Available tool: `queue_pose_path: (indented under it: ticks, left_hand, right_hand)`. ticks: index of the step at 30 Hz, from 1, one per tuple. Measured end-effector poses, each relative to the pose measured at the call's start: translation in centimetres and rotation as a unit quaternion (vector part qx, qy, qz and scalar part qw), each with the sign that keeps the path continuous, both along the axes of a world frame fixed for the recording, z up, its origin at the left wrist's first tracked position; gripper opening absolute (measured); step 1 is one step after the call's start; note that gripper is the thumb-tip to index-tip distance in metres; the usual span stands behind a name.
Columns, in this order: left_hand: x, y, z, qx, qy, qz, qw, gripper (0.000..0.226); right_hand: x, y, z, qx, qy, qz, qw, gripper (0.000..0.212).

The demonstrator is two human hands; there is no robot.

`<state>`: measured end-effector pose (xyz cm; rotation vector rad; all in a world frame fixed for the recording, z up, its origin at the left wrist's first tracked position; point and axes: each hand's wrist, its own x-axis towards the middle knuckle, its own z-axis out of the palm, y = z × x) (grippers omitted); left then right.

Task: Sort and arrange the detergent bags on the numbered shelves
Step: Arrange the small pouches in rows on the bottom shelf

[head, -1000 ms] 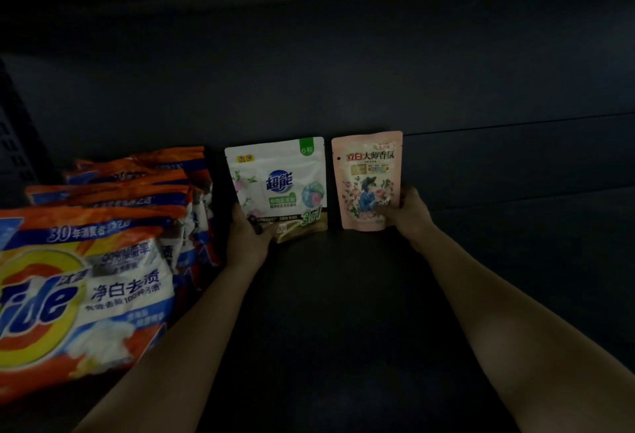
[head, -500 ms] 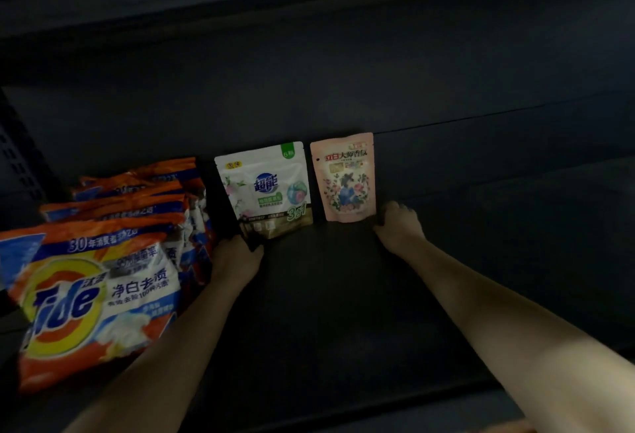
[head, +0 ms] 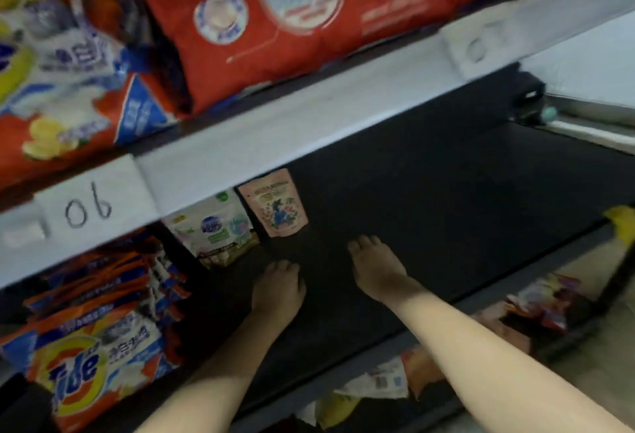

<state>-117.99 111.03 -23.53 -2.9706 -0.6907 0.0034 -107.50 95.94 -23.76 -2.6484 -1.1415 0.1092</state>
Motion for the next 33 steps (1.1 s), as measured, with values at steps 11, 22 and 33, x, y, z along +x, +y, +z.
queue_pose_path:
  ticks: [11,22,33]
  left_hand:
    - [1.5,-21.5,13.2,-0.043,0.036,-0.189,0.980,0.037]
    - [-0.8,-36.2,36.0,-0.013,-0.065,-0.394,0.917,0.037]
    - [-2.5,-31.5,59.9,0.038,-0.368,-0.364,0.855,0.035]
  right_hand:
    - [-5.6,-21.1,12.5,-0.083,0.030,-0.210,0.974,0.032]
    - [-12.1,-36.4,34.9,-0.055,-0.019,-0.373,0.926,0.030]
    - [-9.1,-34.3,60.4,0.131,-0.246,-0.312,0.908,0.036]
